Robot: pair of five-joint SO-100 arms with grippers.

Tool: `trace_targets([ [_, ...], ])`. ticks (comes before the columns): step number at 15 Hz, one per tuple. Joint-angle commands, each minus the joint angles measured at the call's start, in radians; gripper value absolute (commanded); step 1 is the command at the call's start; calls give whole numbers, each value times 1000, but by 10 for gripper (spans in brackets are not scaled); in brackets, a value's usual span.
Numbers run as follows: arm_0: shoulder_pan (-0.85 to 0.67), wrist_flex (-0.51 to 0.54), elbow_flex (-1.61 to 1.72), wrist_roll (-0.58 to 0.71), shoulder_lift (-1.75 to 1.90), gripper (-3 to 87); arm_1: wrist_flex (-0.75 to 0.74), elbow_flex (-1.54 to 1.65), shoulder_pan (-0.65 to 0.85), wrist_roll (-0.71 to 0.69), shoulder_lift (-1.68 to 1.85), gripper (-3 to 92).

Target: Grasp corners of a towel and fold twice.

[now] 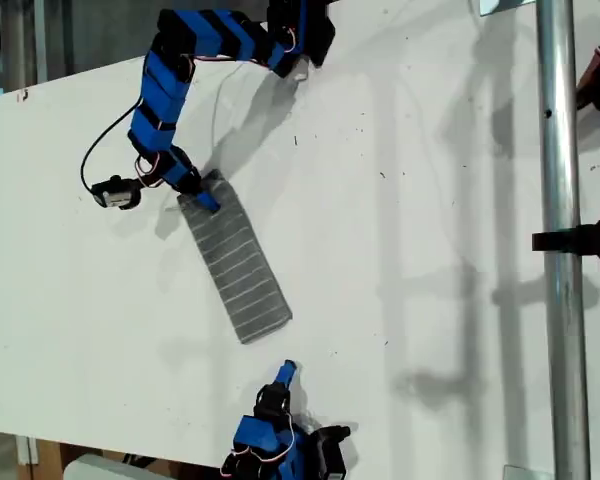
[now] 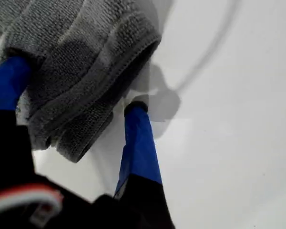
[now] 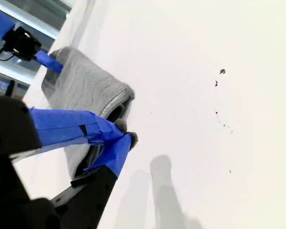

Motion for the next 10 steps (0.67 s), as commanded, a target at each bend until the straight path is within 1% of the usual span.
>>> trace_targets([
  [1,6,-3,6,-14,5,-27,12,-69,-51,17,11,346],
  [2,6,-3,6,-14,5,-27,17,-71,-58,21,8,311],
  [3,6,-3,6,-15,5,-27,29,-77,-58,25,2,256],
  [4,6,-3,6,-15,5,-27,37,-78,-55,43,0,63],
  [5,5,-3,6,-15,5,-27,37,-78,-51,48,-2,-2],
  [8,5,-3,6,-15,5,-27,52,-78,-55,40,3,-2],
  [10,3,-3,6,-14,5,-27,77,-48,-48,58,60,-2],
])
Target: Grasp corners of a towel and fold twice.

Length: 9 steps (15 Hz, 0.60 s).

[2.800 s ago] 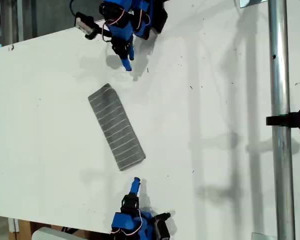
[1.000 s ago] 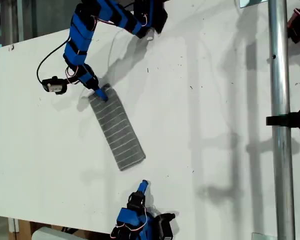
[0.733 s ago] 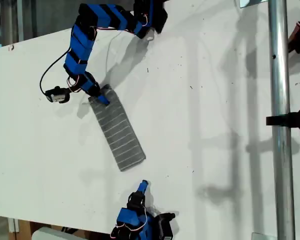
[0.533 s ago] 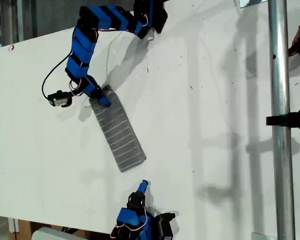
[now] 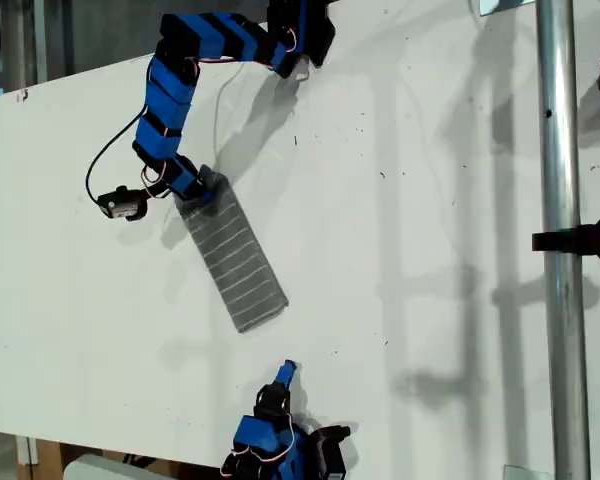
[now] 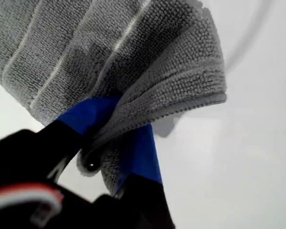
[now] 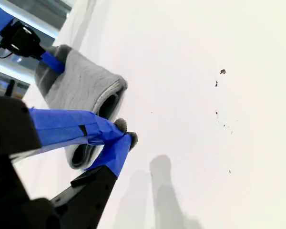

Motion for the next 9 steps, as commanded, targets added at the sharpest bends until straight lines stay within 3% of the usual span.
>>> trace_targets([
  [1,3,-3,6,-9,5,-27,46,-5,15,32,100,-2],
  [4,6,-3,6,-9,5,-27,178,84,34,229,304,-2],
  [9,8,-8,6,0,5,-27,489,287,-192,692,845,-2],
])
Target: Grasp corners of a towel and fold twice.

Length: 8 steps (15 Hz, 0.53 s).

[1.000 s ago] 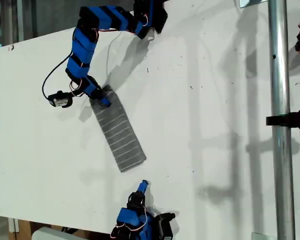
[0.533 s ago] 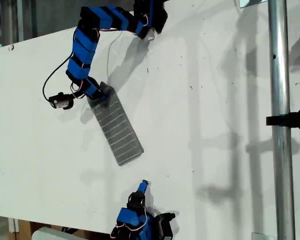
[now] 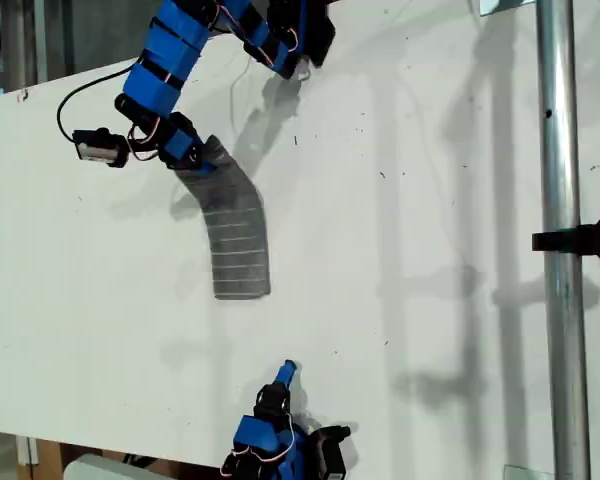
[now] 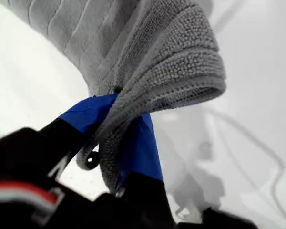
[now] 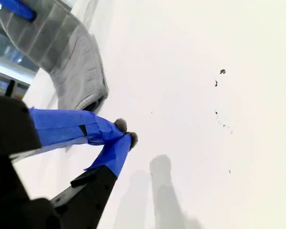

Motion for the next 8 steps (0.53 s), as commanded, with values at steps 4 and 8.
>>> trace_targets([
  [4,12,-11,6,11,5,-27,308,387,-184,367,649,-2],
  [8,18,-12,6,11,5,-27,133,291,-229,328,485,-2],
])
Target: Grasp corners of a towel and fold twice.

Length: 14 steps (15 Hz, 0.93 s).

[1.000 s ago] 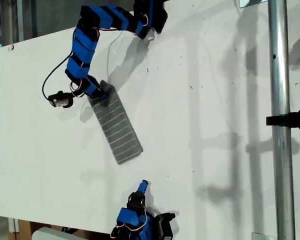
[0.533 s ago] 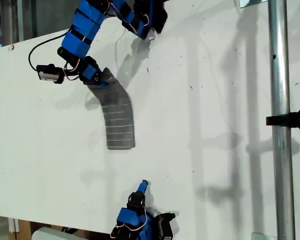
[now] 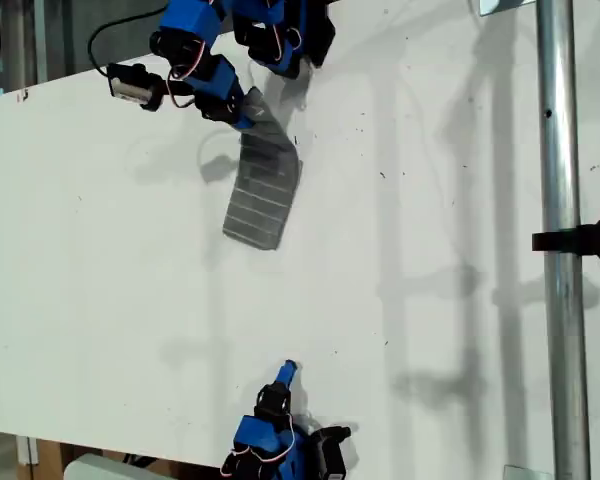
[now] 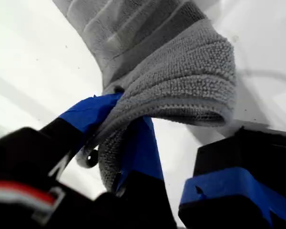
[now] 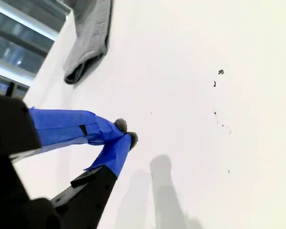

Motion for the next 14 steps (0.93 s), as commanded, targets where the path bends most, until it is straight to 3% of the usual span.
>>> trace_targets([
  [1,14,-12,6,6,5,-27,-152,-164,-20,-54,-239,-2],
  [5,20,-9,6,2,5,-27,-387,-377,-64,-97,-669,-2],
  [7,20,-9,6,2,5,-27,-459,-420,-69,-114,-724,-2],
  [8,20,-9,6,2,5,-27,-505,-422,-66,-143,-704,81],
  [9,18,-9,6,3,5,-27,-549,-422,-60,-163,-664,367],
  [10,15,-9,6,5,5,-27,-614,-405,-49,-193,-601,400],
  [12,14,-11,6,5,5,-27,-769,-337,-18,-230,-448,302],
  [14,14,-11,6,5,5,-27,-788,-250,46,-230,-325,134],
])
